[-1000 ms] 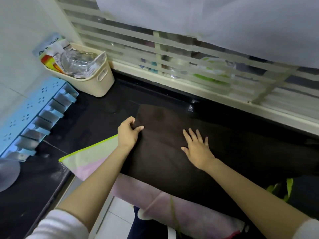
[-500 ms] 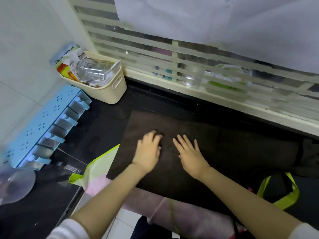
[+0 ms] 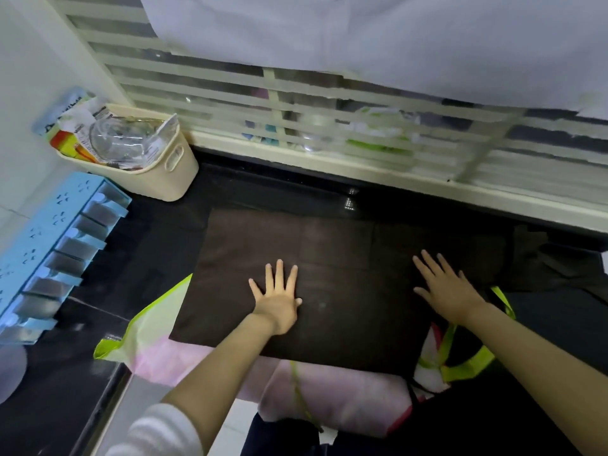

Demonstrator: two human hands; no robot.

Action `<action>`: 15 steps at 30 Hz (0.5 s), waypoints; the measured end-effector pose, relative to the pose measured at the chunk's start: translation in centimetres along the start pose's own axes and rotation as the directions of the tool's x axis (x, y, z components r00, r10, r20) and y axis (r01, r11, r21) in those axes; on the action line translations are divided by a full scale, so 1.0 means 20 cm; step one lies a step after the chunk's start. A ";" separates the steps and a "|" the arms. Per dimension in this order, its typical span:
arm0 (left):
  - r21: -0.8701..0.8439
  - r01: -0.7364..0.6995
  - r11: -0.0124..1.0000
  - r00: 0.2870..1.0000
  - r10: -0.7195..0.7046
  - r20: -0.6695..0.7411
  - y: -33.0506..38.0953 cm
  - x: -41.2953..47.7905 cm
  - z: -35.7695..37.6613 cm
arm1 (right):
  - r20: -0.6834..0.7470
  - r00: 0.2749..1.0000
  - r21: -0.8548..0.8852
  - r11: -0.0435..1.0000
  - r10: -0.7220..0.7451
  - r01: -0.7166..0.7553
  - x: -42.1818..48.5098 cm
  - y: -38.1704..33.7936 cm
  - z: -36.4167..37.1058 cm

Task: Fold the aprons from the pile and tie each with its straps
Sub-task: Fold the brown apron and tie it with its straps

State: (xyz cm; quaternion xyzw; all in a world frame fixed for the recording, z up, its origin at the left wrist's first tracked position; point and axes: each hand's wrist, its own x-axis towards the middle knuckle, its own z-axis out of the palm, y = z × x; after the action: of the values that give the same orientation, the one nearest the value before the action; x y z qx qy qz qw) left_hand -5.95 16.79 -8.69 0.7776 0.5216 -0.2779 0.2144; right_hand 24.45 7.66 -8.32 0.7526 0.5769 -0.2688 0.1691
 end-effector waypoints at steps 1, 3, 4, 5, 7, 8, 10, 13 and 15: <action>-0.008 0.018 1.000 1.000 -0.018 0.015 0.03 0.00 -0.03 | -0.025 1.000 0.029 1.000 -0.010 0.011 -0.02 0.02 -0.01; 0.018 0.010 1.000 0.997 -0.008 -0.080 0.10 -0.02 -0.07 | -0.192 0.979 0.078 0.994 -0.063 0.080 -0.06 0.02 -0.02; 0.016 -0.031 0.999 0.983 0.034 -0.181 0.16 -0.04 -0.08 | -0.299 0.949 0.107 0.984 -0.103 0.140 -0.10 0.02 -0.02; -0.012 -0.097 0.995 0.953 0.089 -0.291 0.23 -0.06 -0.08 | -0.381 0.915 0.134 0.971 -0.135 0.199 -0.14 0.01 0.00; -0.069 -0.275 0.959 0.883 0.224 -0.413 0.38 -0.11 -0.04 | -0.434 0.877 0.135 0.947 -0.207 0.290 -0.26 -0.01 0.06; -0.069 -0.348 0.935 0.865 0.291 -0.409 0.47 -0.14 0.00 | -0.432 0.868 0.104 0.942 -0.247 0.320 -0.31 -0.02 0.10; -0.041 -0.406 0.913 0.867 0.370 -0.334 0.61 -0.19 0.10 | -0.364 0.881 0.089 0.930 -0.303 0.357 -0.40 -0.02 0.20; 0.034 -0.367 0.930 0.890 0.362 -0.277 0.69 -0.21 0.22 | -0.180 0.925 0.093 0.930 -0.335 0.355 -0.47 0.02 0.32; 0.065 -0.342 0.937 0.890 0.346 -0.299 0.70 -0.22 0.25 | -0.179 0.919 0.060 0.928 -0.352 0.367 -0.51 0.03 0.36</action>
State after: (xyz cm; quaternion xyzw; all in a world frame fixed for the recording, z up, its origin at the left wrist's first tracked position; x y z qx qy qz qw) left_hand 4.59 5.48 -8.98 0.8922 0.4011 -0.1147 0.1728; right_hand 21.58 -4.39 -7.97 0.6605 0.7042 -0.2582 0.0338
